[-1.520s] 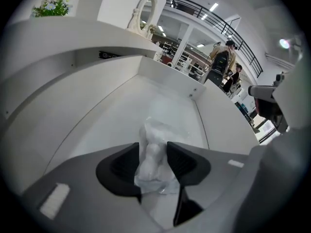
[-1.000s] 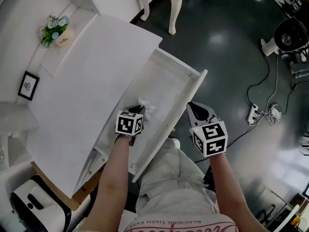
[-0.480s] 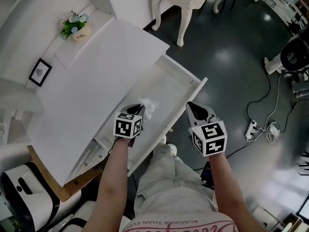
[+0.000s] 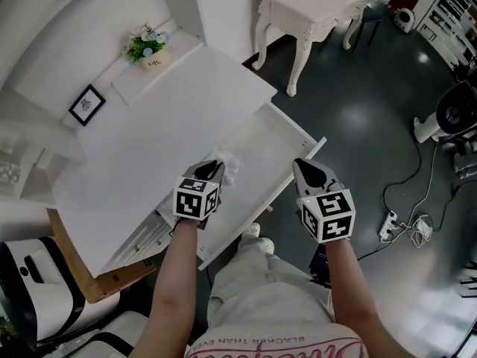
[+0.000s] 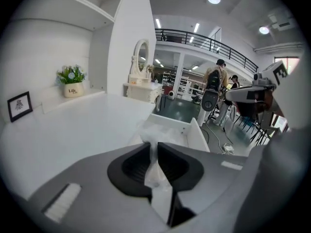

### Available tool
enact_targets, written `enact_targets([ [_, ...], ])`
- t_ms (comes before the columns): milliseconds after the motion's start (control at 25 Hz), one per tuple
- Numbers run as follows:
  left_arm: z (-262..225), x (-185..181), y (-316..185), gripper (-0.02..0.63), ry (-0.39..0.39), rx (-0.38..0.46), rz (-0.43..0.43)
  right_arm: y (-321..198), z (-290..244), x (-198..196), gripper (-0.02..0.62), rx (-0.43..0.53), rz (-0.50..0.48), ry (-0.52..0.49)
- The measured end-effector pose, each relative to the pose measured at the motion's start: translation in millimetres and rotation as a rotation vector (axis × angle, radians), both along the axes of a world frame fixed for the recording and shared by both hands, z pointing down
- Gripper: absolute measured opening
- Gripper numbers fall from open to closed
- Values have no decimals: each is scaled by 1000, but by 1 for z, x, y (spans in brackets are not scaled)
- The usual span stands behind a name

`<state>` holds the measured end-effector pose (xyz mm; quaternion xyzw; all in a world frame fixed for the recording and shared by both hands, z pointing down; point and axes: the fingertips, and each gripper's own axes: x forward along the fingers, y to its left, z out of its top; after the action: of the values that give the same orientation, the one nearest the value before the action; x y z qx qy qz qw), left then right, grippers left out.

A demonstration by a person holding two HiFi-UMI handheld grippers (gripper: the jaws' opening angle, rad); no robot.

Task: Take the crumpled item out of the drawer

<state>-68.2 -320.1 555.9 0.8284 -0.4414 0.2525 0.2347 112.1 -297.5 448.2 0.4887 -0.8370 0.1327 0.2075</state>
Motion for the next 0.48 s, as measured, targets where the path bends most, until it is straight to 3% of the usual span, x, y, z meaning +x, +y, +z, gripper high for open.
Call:
enact_targets([
  [480,-104,-12,-7,61,39,240,-71,-6,-64,-5,6,143,5,-35],
])
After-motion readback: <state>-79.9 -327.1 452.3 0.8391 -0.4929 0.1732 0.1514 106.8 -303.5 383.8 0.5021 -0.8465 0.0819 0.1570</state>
